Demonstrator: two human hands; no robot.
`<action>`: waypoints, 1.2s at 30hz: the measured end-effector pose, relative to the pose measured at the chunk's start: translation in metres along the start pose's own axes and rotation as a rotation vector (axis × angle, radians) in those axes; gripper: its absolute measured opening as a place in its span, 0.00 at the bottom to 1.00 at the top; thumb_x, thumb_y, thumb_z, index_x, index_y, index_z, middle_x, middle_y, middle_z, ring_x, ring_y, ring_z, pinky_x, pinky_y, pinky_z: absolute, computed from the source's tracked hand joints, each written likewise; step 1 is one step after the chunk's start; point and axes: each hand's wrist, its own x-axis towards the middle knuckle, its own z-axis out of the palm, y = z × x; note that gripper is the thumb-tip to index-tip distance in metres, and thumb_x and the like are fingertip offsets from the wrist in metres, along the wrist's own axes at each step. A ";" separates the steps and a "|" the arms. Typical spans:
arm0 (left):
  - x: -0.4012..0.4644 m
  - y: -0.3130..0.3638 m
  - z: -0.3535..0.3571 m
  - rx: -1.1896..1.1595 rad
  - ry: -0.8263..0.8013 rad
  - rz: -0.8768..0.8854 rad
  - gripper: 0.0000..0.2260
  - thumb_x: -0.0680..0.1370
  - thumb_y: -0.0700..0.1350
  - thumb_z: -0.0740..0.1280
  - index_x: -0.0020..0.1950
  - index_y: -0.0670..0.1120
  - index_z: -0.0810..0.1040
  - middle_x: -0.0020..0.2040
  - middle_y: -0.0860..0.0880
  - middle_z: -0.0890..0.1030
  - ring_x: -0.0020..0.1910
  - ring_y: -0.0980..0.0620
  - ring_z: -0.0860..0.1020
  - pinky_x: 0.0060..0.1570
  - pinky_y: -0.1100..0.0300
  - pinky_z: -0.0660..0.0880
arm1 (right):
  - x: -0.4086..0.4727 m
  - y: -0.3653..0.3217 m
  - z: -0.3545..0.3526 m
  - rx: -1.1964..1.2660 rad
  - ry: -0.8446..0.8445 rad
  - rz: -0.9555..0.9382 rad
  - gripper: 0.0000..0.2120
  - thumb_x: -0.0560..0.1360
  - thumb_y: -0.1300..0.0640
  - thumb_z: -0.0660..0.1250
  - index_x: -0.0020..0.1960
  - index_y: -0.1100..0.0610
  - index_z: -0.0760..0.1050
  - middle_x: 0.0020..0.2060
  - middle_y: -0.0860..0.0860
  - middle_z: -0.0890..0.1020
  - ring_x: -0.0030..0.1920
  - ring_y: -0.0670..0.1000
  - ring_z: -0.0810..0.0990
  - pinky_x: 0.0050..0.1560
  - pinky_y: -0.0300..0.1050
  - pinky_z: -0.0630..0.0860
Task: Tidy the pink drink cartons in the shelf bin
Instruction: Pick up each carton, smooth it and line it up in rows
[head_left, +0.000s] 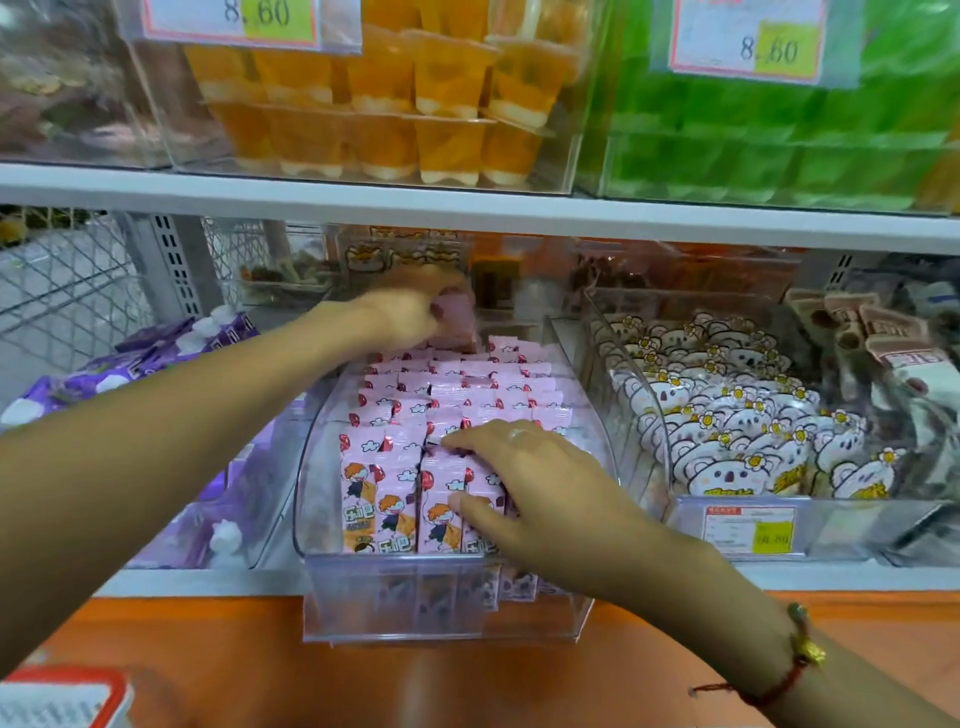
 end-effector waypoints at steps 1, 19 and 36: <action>0.005 0.003 0.002 0.002 -0.004 0.014 0.16 0.77 0.43 0.68 0.65 0.47 0.75 0.64 0.44 0.76 0.58 0.43 0.76 0.54 0.55 0.75 | 0.000 0.000 -0.001 -0.038 0.003 -0.009 0.23 0.79 0.44 0.58 0.72 0.48 0.63 0.67 0.46 0.71 0.65 0.47 0.66 0.61 0.41 0.61; 0.017 0.002 0.038 0.288 -0.058 0.053 0.12 0.81 0.50 0.60 0.62 0.51 0.77 0.60 0.48 0.76 0.60 0.46 0.70 0.51 0.57 0.66 | -0.022 0.010 -0.020 -0.197 0.102 0.053 0.09 0.76 0.51 0.65 0.55 0.49 0.79 0.46 0.47 0.78 0.48 0.50 0.76 0.43 0.42 0.71; -0.004 0.040 0.015 -0.668 0.433 -0.406 0.10 0.81 0.47 0.62 0.57 0.43 0.77 0.57 0.43 0.80 0.55 0.45 0.78 0.56 0.54 0.75 | -0.017 0.020 -0.014 -0.099 0.117 0.014 0.13 0.79 0.46 0.59 0.61 0.45 0.75 0.52 0.42 0.77 0.53 0.45 0.72 0.49 0.34 0.55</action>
